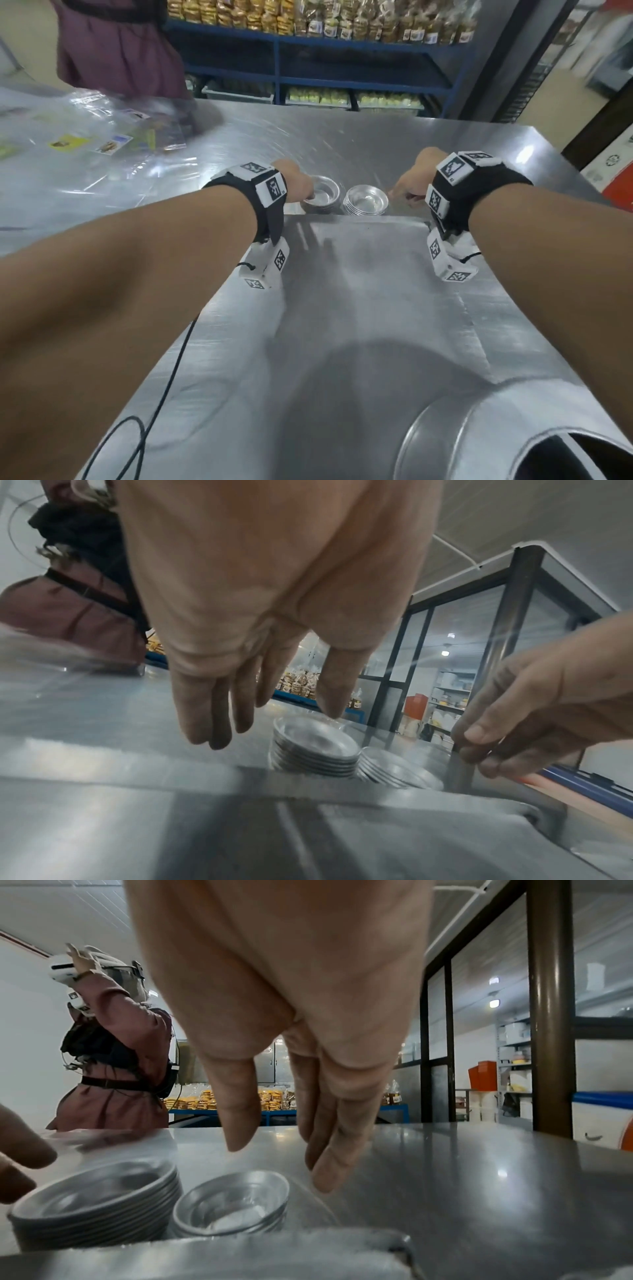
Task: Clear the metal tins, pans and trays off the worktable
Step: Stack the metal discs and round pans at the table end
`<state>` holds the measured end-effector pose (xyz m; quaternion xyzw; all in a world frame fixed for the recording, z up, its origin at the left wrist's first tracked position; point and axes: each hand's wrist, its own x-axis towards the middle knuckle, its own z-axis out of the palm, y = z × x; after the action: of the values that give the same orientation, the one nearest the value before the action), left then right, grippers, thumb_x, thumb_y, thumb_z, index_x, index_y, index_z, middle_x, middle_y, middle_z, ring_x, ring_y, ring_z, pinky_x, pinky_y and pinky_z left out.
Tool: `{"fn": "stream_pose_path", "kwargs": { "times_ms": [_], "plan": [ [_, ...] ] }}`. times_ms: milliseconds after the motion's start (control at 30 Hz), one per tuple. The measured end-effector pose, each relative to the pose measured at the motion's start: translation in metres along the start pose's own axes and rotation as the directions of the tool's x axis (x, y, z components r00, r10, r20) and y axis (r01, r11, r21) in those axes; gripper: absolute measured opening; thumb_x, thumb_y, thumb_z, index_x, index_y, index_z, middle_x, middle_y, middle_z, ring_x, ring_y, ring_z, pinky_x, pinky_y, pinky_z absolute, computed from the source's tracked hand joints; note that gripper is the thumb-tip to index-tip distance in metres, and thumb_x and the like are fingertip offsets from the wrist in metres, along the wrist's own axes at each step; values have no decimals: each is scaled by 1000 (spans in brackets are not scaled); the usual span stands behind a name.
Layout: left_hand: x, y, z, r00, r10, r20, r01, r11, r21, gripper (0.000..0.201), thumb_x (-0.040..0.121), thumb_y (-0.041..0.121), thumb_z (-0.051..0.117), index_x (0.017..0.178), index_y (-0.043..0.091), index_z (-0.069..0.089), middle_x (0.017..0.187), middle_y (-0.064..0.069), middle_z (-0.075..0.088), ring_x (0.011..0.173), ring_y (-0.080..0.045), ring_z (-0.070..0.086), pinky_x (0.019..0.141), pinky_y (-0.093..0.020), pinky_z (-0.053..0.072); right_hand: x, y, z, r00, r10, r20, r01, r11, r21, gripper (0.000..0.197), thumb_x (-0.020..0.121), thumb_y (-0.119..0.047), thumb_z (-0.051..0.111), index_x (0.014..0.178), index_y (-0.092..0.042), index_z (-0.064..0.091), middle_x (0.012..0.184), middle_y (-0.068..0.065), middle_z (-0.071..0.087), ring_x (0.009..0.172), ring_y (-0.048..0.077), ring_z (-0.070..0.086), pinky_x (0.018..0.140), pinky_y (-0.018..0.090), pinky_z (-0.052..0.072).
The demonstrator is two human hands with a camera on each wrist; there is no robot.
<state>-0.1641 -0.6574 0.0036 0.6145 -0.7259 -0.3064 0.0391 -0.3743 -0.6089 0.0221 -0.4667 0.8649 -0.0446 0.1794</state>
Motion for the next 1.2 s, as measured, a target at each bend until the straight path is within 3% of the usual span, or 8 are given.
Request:
{"fn": "stream_pose_path", "kwargs": {
  "times_ms": [233, 333, 467, 600, 700, 867, 1000, 1200],
  "plan": [
    [-86, 16, -23, 986, 162, 49, -163, 987, 15, 17, 101, 16, 53, 94, 7, 65, 124, -19, 67, 116, -33, 64, 84, -36, 52, -103, 18, -53, 998, -58, -18, 55, 992, -117, 34, 62, -38, 84, 76, -9, 73, 75, 10, 74, 75, 31, 73, 78, 47, 61],
    [-133, 26, -23, 960, 253, 124, -264, 961, 83, 20, 96, 17, 54, 81, 7, 64, 102, -15, 74, 91, -29, 71, 64, -32, 57, -158, 35, -65, 997, -62, -39, 55, 986, -157, 31, 64, -34, 82, 81, -9, 73, 78, 9, 73, 75, 31, 71, 77, 45, 61],
    [-206, 38, -16, 913, 405, 38, -406, 900, 161, 16, 91, 17, 59, 96, 7, 71, 102, -15, 72, 100, -35, 67, 90, -38, 55, -243, 61, -69, 995, -33, -98, 19, 989, -148, 32, 73, -22, 80, 99, -6, 72, 97, 10, 72, 89, 30, 68, 82, 38, 58],
    [-273, 36, 13, 887, 457, 60, -461, 883, 85, 7, 89, 14, 61, 91, 9, 64, 91, -13, 61, 86, -33, 62, 77, -35, 51, -322, 101, -49, 989, 30, -145, -50, 989, -138, 25, 81, -14, 72, 104, -6, 72, 107, 9, 70, 101, 28, 66, 82, 30, 52],
    [-307, 25, 37, 900, 423, 109, -432, 899, 77, 9, 87, 17, 64, 89, 18, 55, 89, -6, 55, 81, -24, 48, 74, -32, 46, -371, 138, -30, 984, 112, -141, -123, 990, -75, 34, 81, -15, 71, 114, -10, 67, 115, 9, 67, 108, 28, 63, 88, 30, 50],
    [-360, 7, 72, 926, 332, 182, -345, 937, 48, 36, 93, 30, 63, 116, 2, 62, 114, -15, 65, 108, -34, 62, 78, -31, 47, -420, 194, 0, 965, 239, -107, -248, 966, -79, 50, 91, -42, 61, 125, -5, 58, 127, 12, 61, 120, 31, 56, 98, 35, 43],
    [-390, -1, 99, 957, 174, 231, -151, 982, -111, 61, 81, 51, 74, 114, 3, 55, 110, -11, 61, 94, -32, 65, 71, -42, 63, -444, 225, 17, 946, 324, -15, -320, 939, 124, 24, 85, -23, 70, 94, -5, 56, 89, 8, 59, 96, 29, 62, 71, 28, 44],
    [-422, 13, 120, 979, 8, 204, 68, 929, -363, 66, 72, 27, 87, 115, 7, 40, 114, -11, 49, 85, -28, 60, 58, -50, 62, -458, 237, 40, 921, 382, 78, -342, 696, 632, 44, 76, -21, 80, 100, -7, 46, 105, 9, 48, 86, 31, 60, 57, 46, 61]
  ]
}}
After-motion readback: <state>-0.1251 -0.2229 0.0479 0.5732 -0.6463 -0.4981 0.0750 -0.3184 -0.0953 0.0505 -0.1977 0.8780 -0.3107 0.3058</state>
